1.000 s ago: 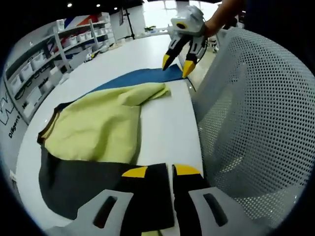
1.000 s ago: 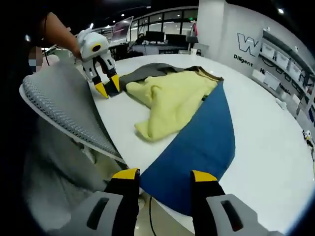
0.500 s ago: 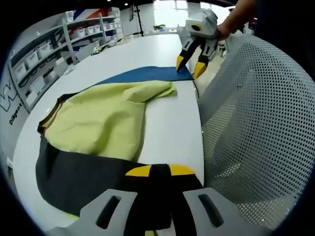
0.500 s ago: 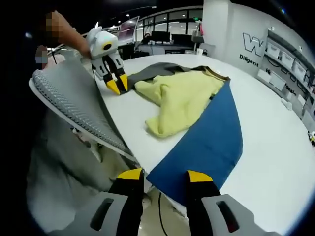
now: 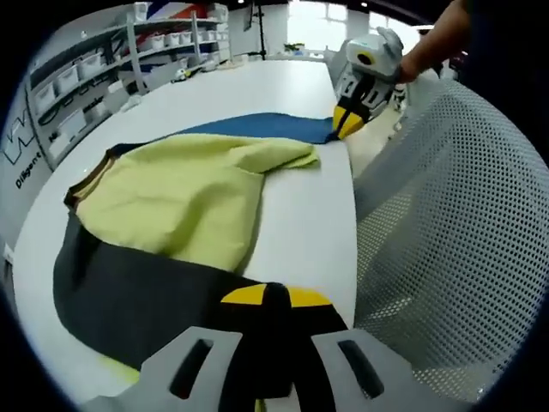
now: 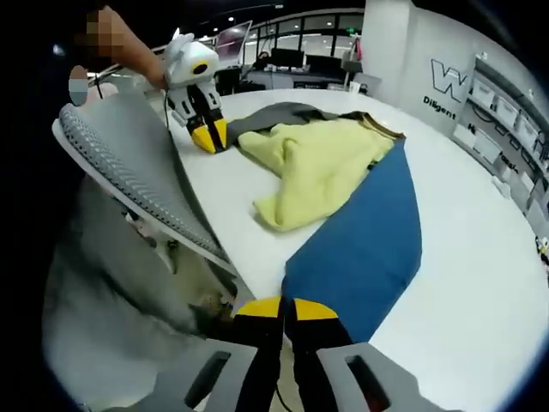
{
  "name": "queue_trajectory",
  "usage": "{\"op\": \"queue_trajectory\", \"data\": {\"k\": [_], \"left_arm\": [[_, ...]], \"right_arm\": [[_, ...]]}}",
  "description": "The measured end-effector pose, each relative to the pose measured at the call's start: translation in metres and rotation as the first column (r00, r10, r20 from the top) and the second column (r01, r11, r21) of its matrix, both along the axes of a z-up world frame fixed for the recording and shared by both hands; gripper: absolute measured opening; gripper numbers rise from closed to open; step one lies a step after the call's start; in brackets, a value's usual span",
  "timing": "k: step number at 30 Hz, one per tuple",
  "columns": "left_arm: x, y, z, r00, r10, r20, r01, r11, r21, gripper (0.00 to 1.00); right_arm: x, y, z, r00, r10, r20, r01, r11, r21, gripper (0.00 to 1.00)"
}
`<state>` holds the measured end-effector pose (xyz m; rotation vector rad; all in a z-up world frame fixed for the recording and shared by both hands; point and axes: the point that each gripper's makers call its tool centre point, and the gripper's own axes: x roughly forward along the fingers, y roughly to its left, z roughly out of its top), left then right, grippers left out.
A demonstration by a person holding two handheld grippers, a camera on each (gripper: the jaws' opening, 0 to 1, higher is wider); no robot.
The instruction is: Fold the garment on the visible template until the final outline fits inside the template.
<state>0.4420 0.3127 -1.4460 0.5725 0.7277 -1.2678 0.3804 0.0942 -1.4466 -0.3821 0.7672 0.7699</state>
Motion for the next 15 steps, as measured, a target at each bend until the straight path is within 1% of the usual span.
{"op": "queue_trajectory", "data": {"k": [3,4,5,7,8,9,11,13,14,15], "left_arm": [[0.0,0.0,0.0,1.0,0.015,-0.004,-0.015,1.0,0.004,0.03],[-0.001,0.0,0.0,1.0,-0.007,0.012,0.007,1.0,0.016,0.02],[-0.001,0.0,0.001,0.998,-0.05,0.047,0.049,0.998,0.026,0.02],[-0.002,0.0,0.001,0.999,-0.031,0.031,0.031,0.999,0.029,0.02],[-0.003,0.002,0.001,1.0,-0.014,0.005,0.014,1.0,0.028,0.02],[-0.001,0.003,0.003,1.0,-0.012,0.003,0.012,1.0,0.028,0.02],[-0.001,0.006,0.009,1.0,-0.012,0.005,0.012,1.0,0.019,0.02],[0.006,0.008,0.019,1.0,0.019,0.004,-0.019,1.0,-0.009,0.02],[0.009,0.01,0.024,0.999,0.051,-0.015,-0.051,0.998,-0.024,0.02],[0.013,0.013,0.027,0.997,0.069,-0.021,-0.07,0.997,-0.033,0.02]], "right_arm": [[0.002,0.0,0.002,1.0,-0.024,-0.016,0.024,1.0,0.018,0.0],[0.003,0.001,0.004,0.999,-0.032,-0.016,0.033,0.999,0.028,0.0],[0.005,0.001,0.006,0.999,-0.04,-0.011,0.04,0.999,0.035,0.0],[0.009,0.002,0.01,0.999,-0.044,-0.003,0.044,0.999,0.032,0.0],[0.01,0.002,0.013,0.999,-0.041,0.004,0.041,0.999,0.029,0.0],[0.013,0.003,0.016,0.999,-0.036,0.012,0.035,0.999,0.03,0.0],[0.017,0.003,0.022,0.999,-0.027,0.029,0.026,0.999,0.024,0.0],[0.025,0.001,0.031,0.998,-0.03,0.053,0.029,0.999,0.019,0.0],[0.03,-0.001,0.036,0.997,-0.036,0.067,0.035,0.999,0.018,0.0],[0.034,-0.003,0.039,0.996,-0.041,0.076,0.04,0.999,0.015,0.0]]}}
